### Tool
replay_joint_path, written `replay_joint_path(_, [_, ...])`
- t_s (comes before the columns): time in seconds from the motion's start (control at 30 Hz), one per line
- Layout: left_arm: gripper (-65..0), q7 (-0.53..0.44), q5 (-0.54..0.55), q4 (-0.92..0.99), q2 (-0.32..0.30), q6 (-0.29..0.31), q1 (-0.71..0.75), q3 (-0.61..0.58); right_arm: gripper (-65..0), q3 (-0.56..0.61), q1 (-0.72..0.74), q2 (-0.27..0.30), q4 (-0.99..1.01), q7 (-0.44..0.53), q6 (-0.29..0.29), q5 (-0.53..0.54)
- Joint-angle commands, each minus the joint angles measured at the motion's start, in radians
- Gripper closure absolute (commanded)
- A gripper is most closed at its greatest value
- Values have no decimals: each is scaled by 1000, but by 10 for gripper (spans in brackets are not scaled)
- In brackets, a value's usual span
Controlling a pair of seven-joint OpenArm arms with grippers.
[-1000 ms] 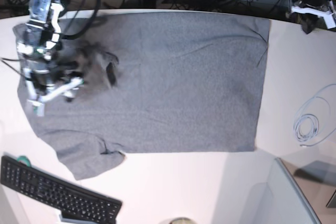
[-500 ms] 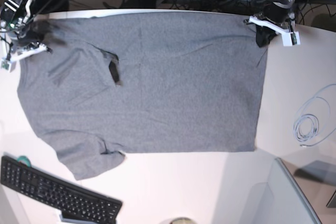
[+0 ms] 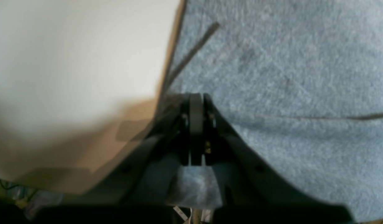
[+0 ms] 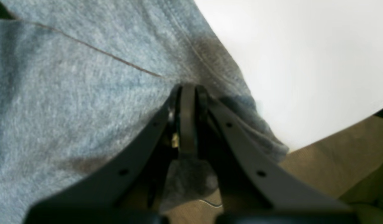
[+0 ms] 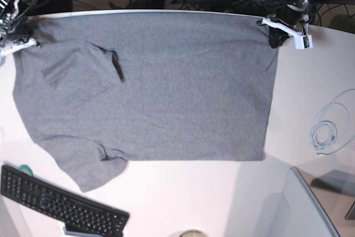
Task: Layout the t-shirt on the table in an organized manner, then fold the t-shirt properly
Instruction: 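Grasp the shirt corners again with both grippers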
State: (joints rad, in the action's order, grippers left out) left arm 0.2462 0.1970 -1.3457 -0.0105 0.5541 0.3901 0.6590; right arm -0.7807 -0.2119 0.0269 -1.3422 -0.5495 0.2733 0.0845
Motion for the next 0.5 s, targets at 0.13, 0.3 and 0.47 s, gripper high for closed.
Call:
replay_joint_path(0.13, [0, -25, 20, -157, -6, 2, 36, 3, -8, -10, 1, -22, -96, -1, 79, -5])
replay_joint_path(0.3, [0, -23, 120, -314, -9, 2, 99, 2, -8, -3, -21, -55, -208, -2, 122, -5])
replay_joint_path(0.47, [0, 87, 152, -321, -13, 1, 30, 0, -8, -1, -14, -66, -214, -2, 123, -7])
